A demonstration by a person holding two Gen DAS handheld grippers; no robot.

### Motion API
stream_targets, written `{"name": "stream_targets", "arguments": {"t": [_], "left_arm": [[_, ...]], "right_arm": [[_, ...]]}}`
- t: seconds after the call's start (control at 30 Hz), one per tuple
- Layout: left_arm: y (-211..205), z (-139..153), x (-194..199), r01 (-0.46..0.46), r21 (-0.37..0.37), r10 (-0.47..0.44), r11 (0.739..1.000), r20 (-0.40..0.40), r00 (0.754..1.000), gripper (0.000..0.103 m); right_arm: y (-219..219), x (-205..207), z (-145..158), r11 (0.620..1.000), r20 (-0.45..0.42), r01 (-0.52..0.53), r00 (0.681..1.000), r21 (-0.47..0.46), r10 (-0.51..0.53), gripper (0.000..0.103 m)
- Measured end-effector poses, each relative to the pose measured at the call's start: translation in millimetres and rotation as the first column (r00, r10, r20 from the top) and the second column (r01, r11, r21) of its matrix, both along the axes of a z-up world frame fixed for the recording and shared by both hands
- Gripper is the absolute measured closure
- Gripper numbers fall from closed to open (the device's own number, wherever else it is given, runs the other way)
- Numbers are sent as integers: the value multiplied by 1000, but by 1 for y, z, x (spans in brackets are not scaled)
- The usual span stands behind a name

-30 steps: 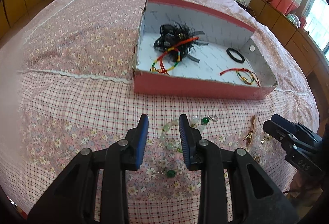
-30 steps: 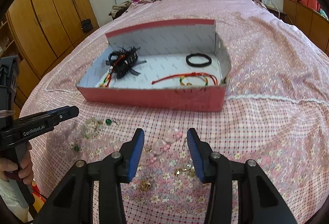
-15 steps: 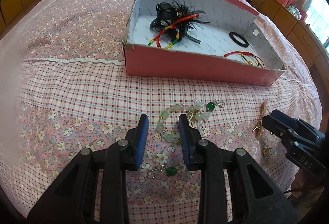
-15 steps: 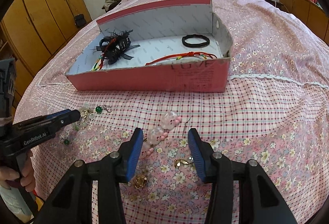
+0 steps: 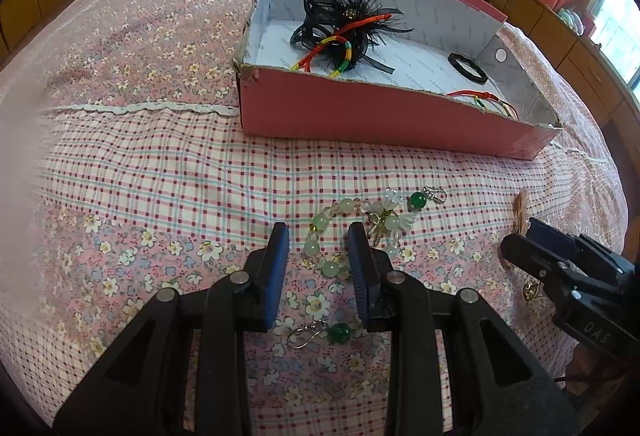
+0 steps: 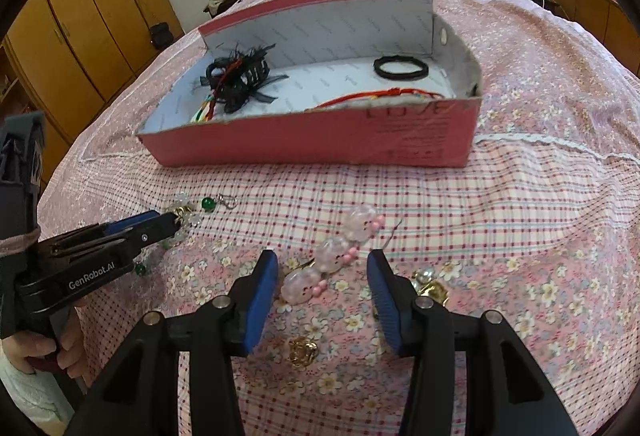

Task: Organize jewelry
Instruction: 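Move the left tool over the green bead bracelet while the right tool approaches the pink pig-bead bracelet, then grasp the green bead bracelet with the left tool while the right tool grasps the pink pig-bead bracelet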

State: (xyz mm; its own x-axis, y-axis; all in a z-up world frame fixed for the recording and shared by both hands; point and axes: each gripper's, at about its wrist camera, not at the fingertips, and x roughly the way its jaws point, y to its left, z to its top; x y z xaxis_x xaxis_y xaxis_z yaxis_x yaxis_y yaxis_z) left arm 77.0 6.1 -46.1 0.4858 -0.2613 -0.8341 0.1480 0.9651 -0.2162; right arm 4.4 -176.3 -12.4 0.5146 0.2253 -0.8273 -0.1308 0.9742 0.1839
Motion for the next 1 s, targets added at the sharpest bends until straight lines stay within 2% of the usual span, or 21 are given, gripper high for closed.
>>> {"name": "stream_targets", "arguments": {"t": [0.23, 0.5, 0.57, 0.67, 0.73, 0.8, 1.0], "left_arm": [[1, -4, 2, 0, -12, 0, 1000, -5, 1000, 81], [-1, -3, -2, 11, -6, -11, 1000, 11, 1000, 82], [-1, -2, -3, 12, -2, -12, 1000, 12, 1000, 86], [-2, -1, -5, 17, -10, -17, 1000, 12, 1000, 97], [-1, 0, -6, 17, -19, -17, 1000, 12, 1000, 99], [1, 2, -7, 16, -25, -15, 1000, 15, 1000, 103], [10, 15, -15, 7, -60, -6, 998, 29, 1000, 103]], "right_arm": [[-5, 10, -13, 999, -69, 4, 998, 38, -2, 51], [-3, 10, -13, 1000, -81, 18, 997, 21, -16, 52], [0, 10, -12, 1000, -63, 16, 998, -9, -16, 56], [1, 9, -11, 1000, -45, 15, 999, -25, -16, 71], [0, 8, -11, 1000, -39, 16, 999, -25, -17, 78], [0, 7, -9, 1000, -27, 12, 1000, -25, -12, 79], [-1, -2, 2, 1000, 28, -5, 1000, -23, 6, 79]]}}
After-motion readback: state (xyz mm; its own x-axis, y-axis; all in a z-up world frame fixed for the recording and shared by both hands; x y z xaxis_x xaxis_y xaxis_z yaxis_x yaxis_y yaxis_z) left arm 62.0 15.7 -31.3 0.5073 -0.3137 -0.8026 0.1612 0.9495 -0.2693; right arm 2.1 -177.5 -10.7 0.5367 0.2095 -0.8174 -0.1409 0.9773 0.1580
